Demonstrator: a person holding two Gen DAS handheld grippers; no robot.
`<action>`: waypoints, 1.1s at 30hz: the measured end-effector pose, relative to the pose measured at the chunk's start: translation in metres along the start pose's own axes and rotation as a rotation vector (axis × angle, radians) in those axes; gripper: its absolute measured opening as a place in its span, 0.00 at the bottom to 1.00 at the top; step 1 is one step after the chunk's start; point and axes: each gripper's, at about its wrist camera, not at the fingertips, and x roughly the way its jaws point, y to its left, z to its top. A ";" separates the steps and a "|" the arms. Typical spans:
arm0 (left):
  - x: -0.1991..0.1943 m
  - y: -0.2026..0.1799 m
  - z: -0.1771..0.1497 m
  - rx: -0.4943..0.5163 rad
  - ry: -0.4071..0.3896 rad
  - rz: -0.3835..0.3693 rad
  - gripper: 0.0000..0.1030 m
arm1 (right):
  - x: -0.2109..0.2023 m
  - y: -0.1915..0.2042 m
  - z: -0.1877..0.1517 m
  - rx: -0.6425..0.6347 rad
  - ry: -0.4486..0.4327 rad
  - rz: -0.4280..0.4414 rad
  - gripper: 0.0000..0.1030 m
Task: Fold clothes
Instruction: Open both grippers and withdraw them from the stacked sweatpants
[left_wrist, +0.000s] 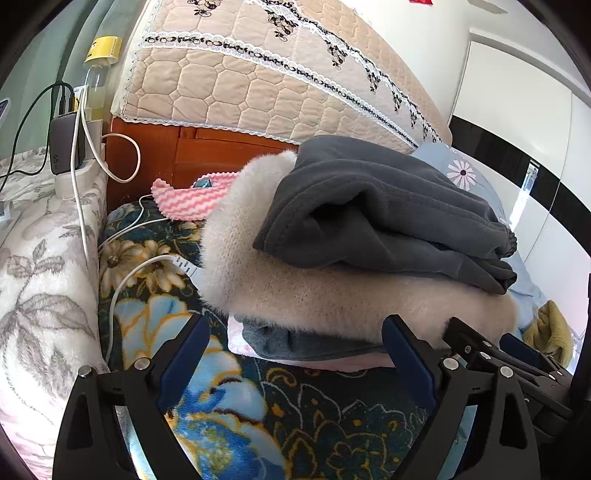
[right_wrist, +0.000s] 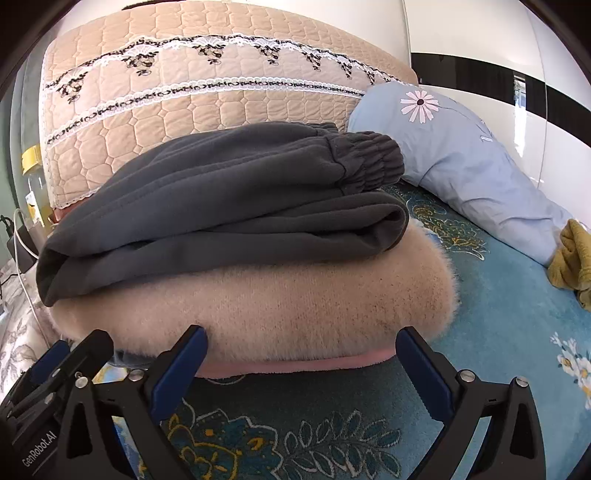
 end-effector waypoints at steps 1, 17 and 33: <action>0.000 0.000 0.000 0.002 0.002 0.001 0.92 | 0.000 0.000 0.000 -0.003 -0.003 -0.001 1.00; 0.009 -0.002 -0.004 0.073 0.024 0.067 0.92 | -0.001 -0.002 -0.002 0.009 -0.014 0.005 1.00; 0.012 0.002 -0.004 0.058 0.008 0.043 0.92 | -0.001 -0.002 -0.001 0.027 -0.021 -0.002 1.00</action>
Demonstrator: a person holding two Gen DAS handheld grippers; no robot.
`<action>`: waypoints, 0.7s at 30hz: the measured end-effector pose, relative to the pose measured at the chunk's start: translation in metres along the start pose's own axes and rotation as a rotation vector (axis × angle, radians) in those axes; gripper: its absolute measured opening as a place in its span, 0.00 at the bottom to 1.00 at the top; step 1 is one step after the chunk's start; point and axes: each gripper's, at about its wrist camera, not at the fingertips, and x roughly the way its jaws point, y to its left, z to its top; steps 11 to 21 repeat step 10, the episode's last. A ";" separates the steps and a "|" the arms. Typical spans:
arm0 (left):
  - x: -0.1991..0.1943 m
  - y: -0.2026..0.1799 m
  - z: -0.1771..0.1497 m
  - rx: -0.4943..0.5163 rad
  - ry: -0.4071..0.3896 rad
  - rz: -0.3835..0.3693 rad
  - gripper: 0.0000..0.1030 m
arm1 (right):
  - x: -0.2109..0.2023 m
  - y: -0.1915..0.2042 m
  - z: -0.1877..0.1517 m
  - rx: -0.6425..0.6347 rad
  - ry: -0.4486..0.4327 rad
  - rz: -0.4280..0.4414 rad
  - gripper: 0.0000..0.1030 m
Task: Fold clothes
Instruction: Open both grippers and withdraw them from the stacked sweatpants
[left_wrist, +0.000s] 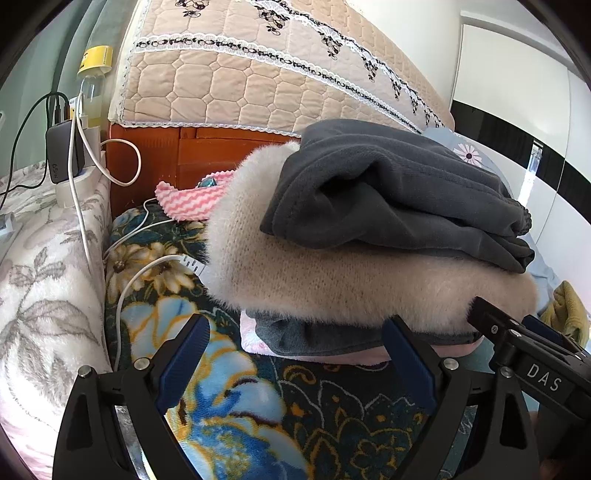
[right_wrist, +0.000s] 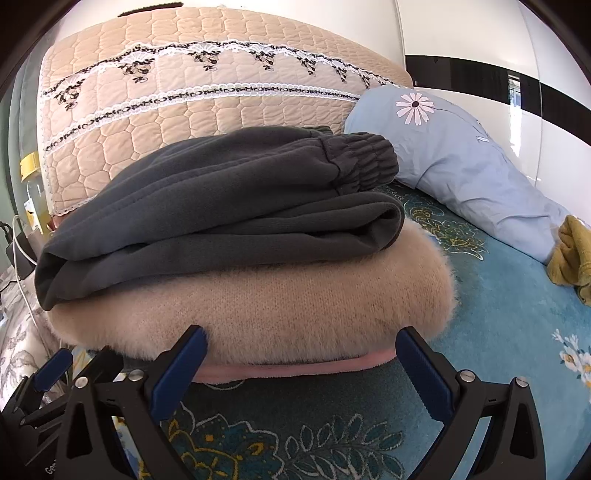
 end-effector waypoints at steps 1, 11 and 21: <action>0.000 0.000 0.000 -0.001 0.000 -0.003 0.92 | 0.000 0.000 0.000 0.003 0.000 0.001 1.00; -0.001 0.001 0.000 -0.007 -0.007 -0.029 0.92 | -0.003 0.002 -0.002 0.010 -0.011 -0.023 1.00; -0.001 0.001 0.000 -0.007 -0.007 -0.029 0.92 | -0.003 0.002 -0.002 0.010 -0.011 -0.023 1.00</action>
